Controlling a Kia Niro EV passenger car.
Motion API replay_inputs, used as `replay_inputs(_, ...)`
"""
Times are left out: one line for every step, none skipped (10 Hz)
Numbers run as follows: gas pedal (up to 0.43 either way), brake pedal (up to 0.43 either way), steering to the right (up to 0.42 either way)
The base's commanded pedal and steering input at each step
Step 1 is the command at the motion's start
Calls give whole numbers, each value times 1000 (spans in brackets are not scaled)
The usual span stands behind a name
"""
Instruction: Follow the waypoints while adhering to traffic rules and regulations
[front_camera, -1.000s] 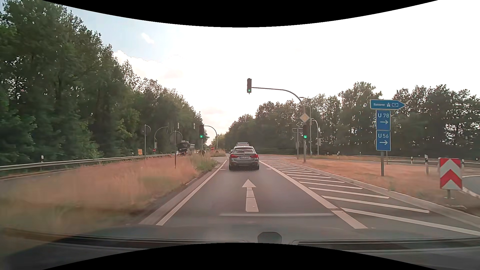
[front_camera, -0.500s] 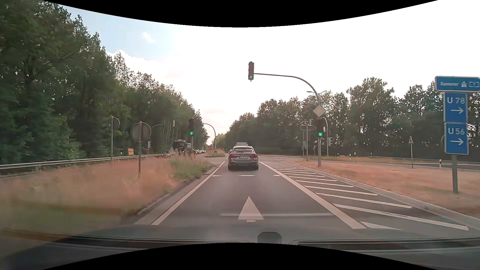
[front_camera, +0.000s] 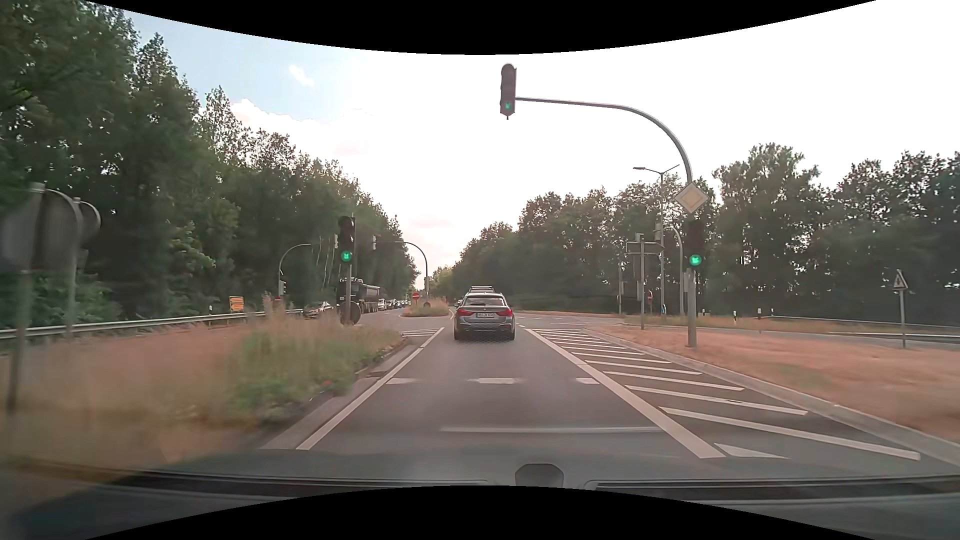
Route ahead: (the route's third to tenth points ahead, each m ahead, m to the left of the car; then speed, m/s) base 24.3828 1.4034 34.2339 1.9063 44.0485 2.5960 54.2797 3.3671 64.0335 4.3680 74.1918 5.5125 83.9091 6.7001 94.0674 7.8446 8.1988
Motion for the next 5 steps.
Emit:
replay_inputs(228, 0, -12)
replay_inputs(228, 0, -15)
replay_inputs(228, 0, -16)
replay_inputs(228, 0, -17)
replay_inputs(228, 0, -17)
